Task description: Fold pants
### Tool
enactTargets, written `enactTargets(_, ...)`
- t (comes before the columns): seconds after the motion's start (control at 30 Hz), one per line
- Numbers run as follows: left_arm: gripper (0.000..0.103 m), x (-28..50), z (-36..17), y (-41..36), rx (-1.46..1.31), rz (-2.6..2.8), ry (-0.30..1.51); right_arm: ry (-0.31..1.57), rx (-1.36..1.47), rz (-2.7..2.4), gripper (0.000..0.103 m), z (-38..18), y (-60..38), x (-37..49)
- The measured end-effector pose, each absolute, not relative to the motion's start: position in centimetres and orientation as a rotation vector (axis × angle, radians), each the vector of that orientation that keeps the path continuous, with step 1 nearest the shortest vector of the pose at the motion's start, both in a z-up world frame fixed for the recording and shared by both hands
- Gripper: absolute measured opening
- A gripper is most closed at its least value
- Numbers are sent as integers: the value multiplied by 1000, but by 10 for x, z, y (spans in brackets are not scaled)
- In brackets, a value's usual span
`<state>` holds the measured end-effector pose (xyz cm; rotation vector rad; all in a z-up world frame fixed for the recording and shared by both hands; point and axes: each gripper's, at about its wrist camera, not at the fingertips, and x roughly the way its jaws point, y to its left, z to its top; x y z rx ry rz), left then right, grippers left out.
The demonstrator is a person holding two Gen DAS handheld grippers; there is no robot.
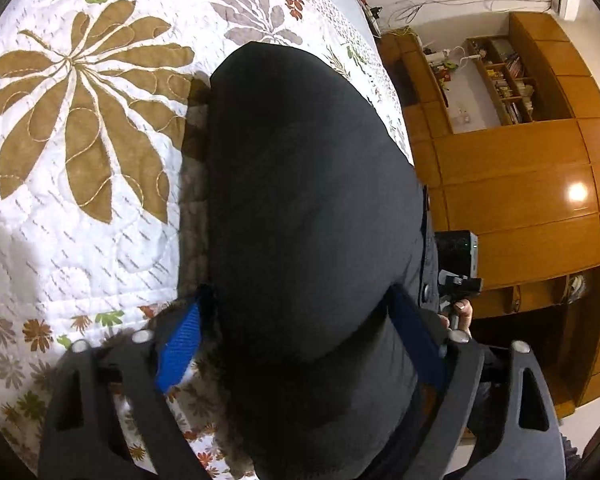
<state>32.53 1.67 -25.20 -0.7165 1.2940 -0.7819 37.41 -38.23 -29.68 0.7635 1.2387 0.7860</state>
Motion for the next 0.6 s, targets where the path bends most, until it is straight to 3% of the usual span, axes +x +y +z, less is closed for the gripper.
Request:
enactTargets(0.1, 62, 323, -252, 16, -716, -772, 1294, 1240, 744, 780, 84, -297, -380, 375)
enactTargets(0.17, 58, 323, -251, 17, -724, -769, 1289, 1232, 750, 782, 67, -297, -383, 373)
enactTargets(0.27, 48, 323, -248, 18, -739, -776, 1273, 1215, 747, 791, 56, -294, -380, 371)
enactTargets(0.4, 35, 321, -242, 20, -753, -797, 1251, 1197, 733, 803, 49, -285, -374, 371)
enactTargets(0.6, 30, 321, -236, 21, -758, -816, 1231, 1183, 722, 811, 44, -277, -372, 373)
